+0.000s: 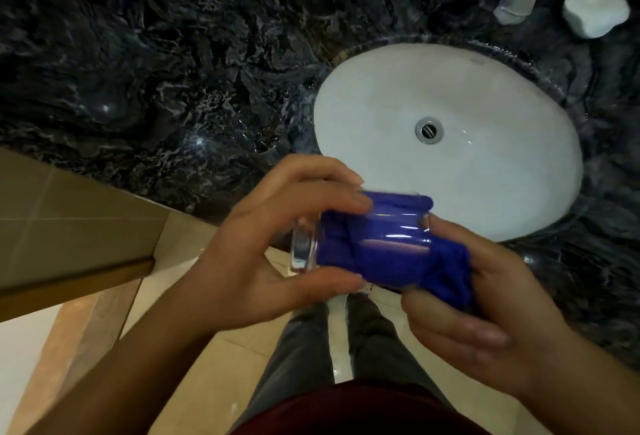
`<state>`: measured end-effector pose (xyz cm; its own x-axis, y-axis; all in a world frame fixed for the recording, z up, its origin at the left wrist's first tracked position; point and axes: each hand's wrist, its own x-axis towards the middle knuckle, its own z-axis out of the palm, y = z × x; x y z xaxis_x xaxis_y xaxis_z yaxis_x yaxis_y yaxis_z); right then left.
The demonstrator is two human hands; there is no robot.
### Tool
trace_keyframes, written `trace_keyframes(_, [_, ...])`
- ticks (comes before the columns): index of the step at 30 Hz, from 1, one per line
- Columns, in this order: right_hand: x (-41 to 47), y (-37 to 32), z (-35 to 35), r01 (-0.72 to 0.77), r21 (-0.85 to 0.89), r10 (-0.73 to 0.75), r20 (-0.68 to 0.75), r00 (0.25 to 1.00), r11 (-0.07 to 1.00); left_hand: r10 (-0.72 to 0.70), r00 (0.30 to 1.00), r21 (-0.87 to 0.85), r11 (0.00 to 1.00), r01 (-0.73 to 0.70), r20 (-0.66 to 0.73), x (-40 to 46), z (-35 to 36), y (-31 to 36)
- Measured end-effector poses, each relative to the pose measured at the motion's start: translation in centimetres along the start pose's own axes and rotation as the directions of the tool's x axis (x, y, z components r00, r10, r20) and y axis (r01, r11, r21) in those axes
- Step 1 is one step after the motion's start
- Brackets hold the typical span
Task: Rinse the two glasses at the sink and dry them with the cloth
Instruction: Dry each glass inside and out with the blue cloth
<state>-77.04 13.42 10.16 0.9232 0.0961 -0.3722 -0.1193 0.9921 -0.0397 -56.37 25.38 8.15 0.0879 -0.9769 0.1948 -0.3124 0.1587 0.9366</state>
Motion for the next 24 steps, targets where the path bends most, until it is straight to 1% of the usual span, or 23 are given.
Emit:
trace_keyframes(1, [0.0,0.1,0.0,0.017,0.056,-0.021,0.075,0.997,0.998,0.009,0.999,0.033,0.999,-0.011,0.053,0.1,-0.3,0.3])
trace_keyframes(3, [0.1,0.5,-0.6,0.048,0.089,-0.064,0.19,0.98,0.995,0.022,0.992,0.099,0.995,-0.034,0.125,0.0,-0.6,0.9])
trace_keyframes(4, [0.2,0.7,-0.7,0.058,0.087,-0.074,0.198,0.977,0.995,0.016,0.991,0.113,0.993,-0.031,0.133,-0.1,-0.7,1.2])
trace_keyframes(5, [0.2,1.1,-1.1,0.059,0.088,-0.074,0.176,0.982,0.994,-0.013,0.992,0.092,0.996,0.001,0.125,-0.3,-0.8,1.5])
trace_keyframes(6, [0.3,1.6,-1.6,0.067,0.083,-0.078,0.138,0.987,0.994,-0.077,0.99,0.051,0.996,0.071,0.116,-0.6,-0.8,1.5])
trace_keyframes(7, [0.1,2.1,-2.1,0.098,0.033,-0.101,0.078,0.992,0.995,-0.161,0.981,0.002,0.987,0.161,0.104,-0.4,-0.6,1.5])
trace_keyframes(8, [-0.1,2.3,-2.4,0.135,-0.106,-0.136,-0.009,0.991,0.985,-0.247,0.965,-0.048,0.967,0.252,0.085,0.3,-0.1,1.8])
trace_keyframes(9, [-0.4,2.2,-2.7,0.153,-0.327,-0.193,-0.096,0.976,0.933,-0.362,0.93,-0.112,0.924,0.366,0.061,0.8,0.6,1.8])
trace_keyframes(10, [-0.6,2.0,-3.0,0.145,-0.575,-0.273,-0.143,0.951,0.805,-0.494,0.868,-0.182,0.851,0.492,0.036,1.5,0.9,1.6])
trace_keyframes(11, [-0.8,1.7,-3.2,0.124,-0.788,-0.352,-0.123,0.928,0.603,-0.622,0.783,-0.272,0.752,0.6,0.01,1.8,0.9,1.2])
trace_keyframes(12, [-0.8,1.5,-3.2,0.124,-0.924,-0.404,-0.035,0.914,0.362,-0.705,0.709,-0.334,0.663,0.67,0.025,2.1,1.0,0.9])
trace_keyframes(13, [-0.6,1.3,-3.3,0.123,-0.986,-0.418,0.066,0.906,0.112,-0.737,0.674,-0.314,0.63,0.71,0.046,2.1,1.1,1.0])
trace_keyframes(14, [-0.3,1.3,-3.4,0.11,-0.989,-0.419,0.143,0.896,-0.103,-0.713,0.698,-0.226,0.67,0.707,0.068,1.4,1.3,1.0])
trace_keyframes(15, [0.0,1.5,-3.4,0.09,-0.97,-0.434,0.182,0.882,-0.224,-0.669,0.74,-0.165,0.725,0.669,0.062,0.7,1.5,1.0])
trace_keyframes(16, [0.3,1.7,-3.4,0.066,-0.971,-0.472,0.171,0.865,-0.231,-0.625,0.78,-0.135,0.771,0.622,0.022,-0.1,1.6,0.8])
trace_keyframes(17, [0.5,1.9,-3.5,0.061,-0.987,-0.505,0.129,0.853,-0.15,-0.564,0.825,-0.088,0.824,0.56,-0.035,-0.5,1.9,0.5])
trace_keyframes(18, [0.6,2.1,-3.5,0.074,-0.997,-0.514,0.052,0.856,0.023,-0.505,0.86,-0.057,0.863,0.501,-0.076,-0.4,2.2,0.5])
trace_keyframes(19, [0.7,2.0,-3.3,0.084,-0.958,-0.482,-0.062,0.874,0.275,-0.446,0.89,-0.048,0.895,0.443,-0.094,-0.3,2.4,0.4])
trace_keyframes(20, [0.6,1.7,-3.2,0.078,-0.835,-0.394,-0.173,0.903,0.545,-0.36,0.928,-0.024,0.933,0.36,-0.091,-0.2,2.5,0.3])
trace_keyframes(21, [0.5,1.5,-3.1,0.06,-0.65,-0.265,-0.222,0.938,0.757,-0.277,0.957,0.009,0.96,0.279,-0.084,-0.1,2.4,0.2])
trace_keyframes(22, [0.3,1.4,-3.1,0.043,-0.454,-0.145,-0.193,0.97,0.89,-0.201,0.977,0.048,0.978,0.205,-0.071,-0.2,2.3,0.1])
trace_keyframes(23, [0.1,1.5,-3.3,0.02,-0.283,-0.058,-0.127,0.99,0.959,-0.14,0.988,0.071,0.987,0.144,-0.057,-0.1,2.1,0.0])
trace_keyframes(24, [0.1,1.5,-3.4,0.001,-0.16,-0.01,-0.06,0.998,0.987,-0.086,0.996,0.075,0.993,0.089,-0.039,0.2,1.9,0.1])
